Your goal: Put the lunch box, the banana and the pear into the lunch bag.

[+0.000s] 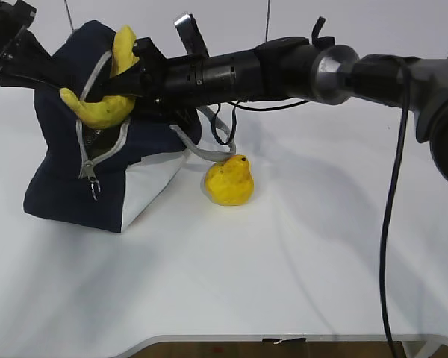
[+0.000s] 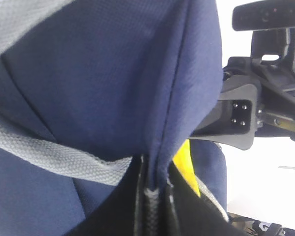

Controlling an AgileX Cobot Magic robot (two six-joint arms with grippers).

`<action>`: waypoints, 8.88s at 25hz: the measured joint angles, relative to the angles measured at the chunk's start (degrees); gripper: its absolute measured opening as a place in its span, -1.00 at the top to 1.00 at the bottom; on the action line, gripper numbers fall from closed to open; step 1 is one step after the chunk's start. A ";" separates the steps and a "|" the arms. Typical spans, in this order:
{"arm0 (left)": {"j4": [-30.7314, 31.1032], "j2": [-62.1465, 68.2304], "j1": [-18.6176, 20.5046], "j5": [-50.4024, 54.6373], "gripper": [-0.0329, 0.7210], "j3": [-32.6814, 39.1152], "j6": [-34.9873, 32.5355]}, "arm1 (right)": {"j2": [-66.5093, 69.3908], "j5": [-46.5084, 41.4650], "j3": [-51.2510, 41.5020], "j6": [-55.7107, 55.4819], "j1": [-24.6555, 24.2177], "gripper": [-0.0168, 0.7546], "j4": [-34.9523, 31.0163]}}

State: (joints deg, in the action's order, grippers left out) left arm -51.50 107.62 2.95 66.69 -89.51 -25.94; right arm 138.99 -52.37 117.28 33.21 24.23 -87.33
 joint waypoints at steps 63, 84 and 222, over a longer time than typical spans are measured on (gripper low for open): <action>-1.75 0.00 0.05 -1.80 0.87 0.00 -3.30 | 1.23 -13.02 21.42 -18.75 0.05 -0.46 40.21; 8.20 0.00 0.19 -2.55 0.87 0.00 -1.28 | 1.23 -19.09 35.92 -26.57 0.31 -0.54 57.46; 5.33 0.00 2.96 2.69 0.87 0.00 1.30 | -13.22 -9.50 4.59 -13.29 0.87 0.25 35.19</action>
State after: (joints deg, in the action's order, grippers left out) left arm -46.18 107.62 5.91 69.38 -89.51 -24.64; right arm 125.77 -61.87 121.87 19.92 25.10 -52.14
